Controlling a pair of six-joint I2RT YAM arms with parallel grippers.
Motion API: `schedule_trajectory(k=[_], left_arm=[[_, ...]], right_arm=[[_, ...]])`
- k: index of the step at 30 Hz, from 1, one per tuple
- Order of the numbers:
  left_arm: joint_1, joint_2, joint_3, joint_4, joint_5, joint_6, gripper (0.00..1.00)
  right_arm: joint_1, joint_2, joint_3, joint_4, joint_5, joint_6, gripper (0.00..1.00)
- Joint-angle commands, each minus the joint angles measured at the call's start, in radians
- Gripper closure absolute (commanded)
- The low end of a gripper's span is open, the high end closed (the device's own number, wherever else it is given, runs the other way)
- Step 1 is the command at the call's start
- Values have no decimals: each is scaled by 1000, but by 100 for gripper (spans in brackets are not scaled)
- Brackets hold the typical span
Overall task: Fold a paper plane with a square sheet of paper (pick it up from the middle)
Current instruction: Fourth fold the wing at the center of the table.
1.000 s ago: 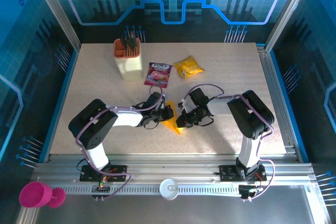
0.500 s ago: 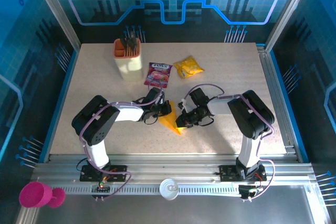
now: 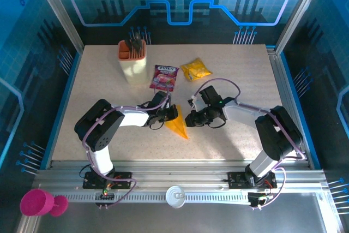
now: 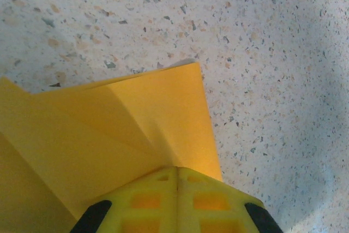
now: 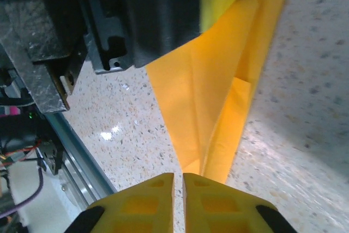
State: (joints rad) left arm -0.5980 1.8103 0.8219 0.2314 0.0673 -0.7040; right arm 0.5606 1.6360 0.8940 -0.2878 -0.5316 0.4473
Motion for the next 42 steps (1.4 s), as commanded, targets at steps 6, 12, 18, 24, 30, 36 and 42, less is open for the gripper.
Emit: schedule_trajectory(k=[6,12,18,24,30,36,42], left_arm=[[9,10,-24,-49,-25,19,100],[10,12,-25,-54,-28,21,100],[13,16,-30,-52,-31,21,100],[14,15,-39,-46,-33,17,100],[15,12,-47,-39,-36,6,100],[15,10,-47,-46,-40,10,100],[17,7,-50,-49,-43,12,100]], right_arm=[[113,121,103,30,33,51,92],[118,191,100,63,66,58,95],[82,203,16,126,66,66,99],[60,191,-78,190,51,83,100],[19,188,-194,305,-11,137,100],[11,141,-258,332,-44,134,100],[43,46,-235,276,-54,95,94]])
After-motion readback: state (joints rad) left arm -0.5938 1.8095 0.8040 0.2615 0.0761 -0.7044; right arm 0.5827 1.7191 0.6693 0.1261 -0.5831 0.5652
